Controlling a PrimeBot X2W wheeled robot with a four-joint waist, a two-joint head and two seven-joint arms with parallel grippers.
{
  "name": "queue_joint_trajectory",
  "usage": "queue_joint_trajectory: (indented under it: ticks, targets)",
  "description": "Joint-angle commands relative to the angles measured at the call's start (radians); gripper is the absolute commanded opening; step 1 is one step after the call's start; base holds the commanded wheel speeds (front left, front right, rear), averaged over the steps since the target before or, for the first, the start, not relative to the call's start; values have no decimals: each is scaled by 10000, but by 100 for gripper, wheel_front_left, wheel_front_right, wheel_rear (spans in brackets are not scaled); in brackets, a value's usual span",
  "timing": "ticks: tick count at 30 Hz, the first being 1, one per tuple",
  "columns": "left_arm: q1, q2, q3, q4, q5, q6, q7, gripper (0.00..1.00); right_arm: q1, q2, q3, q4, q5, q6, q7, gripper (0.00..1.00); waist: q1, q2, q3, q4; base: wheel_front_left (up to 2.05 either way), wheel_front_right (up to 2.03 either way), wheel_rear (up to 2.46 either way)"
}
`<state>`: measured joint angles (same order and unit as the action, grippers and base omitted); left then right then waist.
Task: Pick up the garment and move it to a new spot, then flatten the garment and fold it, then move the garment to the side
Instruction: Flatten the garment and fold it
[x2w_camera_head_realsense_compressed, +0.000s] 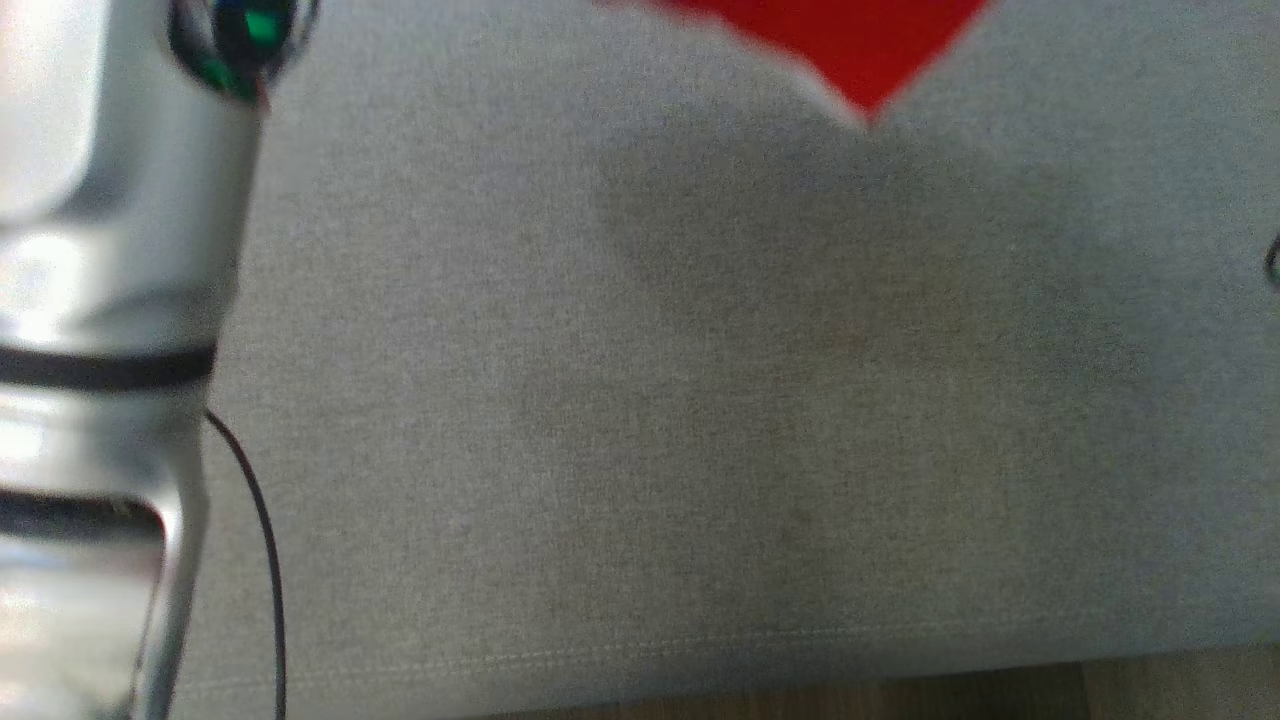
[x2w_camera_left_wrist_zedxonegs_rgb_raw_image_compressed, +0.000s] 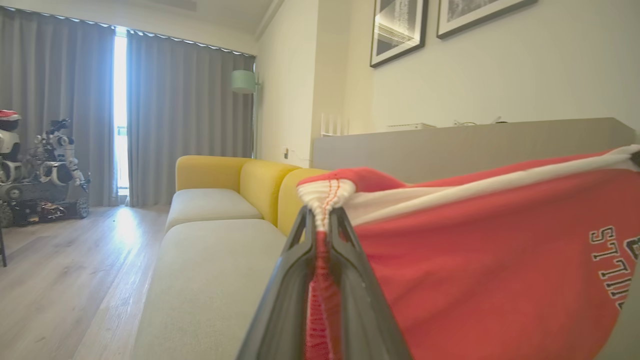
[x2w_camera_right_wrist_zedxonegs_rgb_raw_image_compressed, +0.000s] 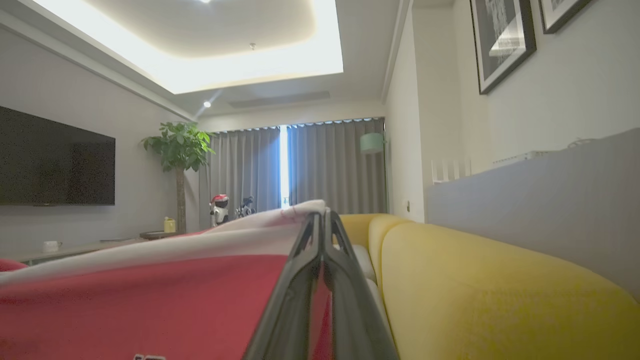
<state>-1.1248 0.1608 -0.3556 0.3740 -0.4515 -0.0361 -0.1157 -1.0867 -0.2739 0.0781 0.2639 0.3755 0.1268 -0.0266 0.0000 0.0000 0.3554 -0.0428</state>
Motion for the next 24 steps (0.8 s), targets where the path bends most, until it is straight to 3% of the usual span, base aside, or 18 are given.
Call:
queue_joint_trajectory:
  ticks: [1, 4, 5, 9, 16, 24]
  targets:
    - [-1108, 250, 431, 607, 159, -57, -496, 0, -1144, 74, 334, 541, 29, 39, -578, 0, 0, 0, 519, -16, 0, 0, 0]
    - [-2110, 28, 507, 1915, 248, -92, -1005, 0, -2355, 336, 605, 2077, -137, 39, -1298, 0, 0, 0, 857, -49, 0, 0, 0]
    - [-2110, 28, 507, 1915, 248, -92, -1005, 0, -2355, 336, 605, 2077, -137, 39, -1298, 0, 0, 0, 857, -49, 0, 0, 0]
    - [-2853, -222, 569, 3572, 366, -140, -1351, 0, -3212, 994, 847, 4193, -107, 39, -1843, 0, 0, 0, 1045, -104, 0, 0, 0]
    - [-2566, -716, 370, 6351, 606, -173, -1455, 0, -3248, 1851, 1754, 7634, 474, 39, -1318, 0, 0, 0, 1301, -80, 0, 0, 0]
    - [-1462, -981, 611, 7359, 405, -99, -1458, 0, -2513, 2125, 2557, 8796, 1385, 39, -1040, 0, 0, 0, 1326, -36, 0, 0, 0]
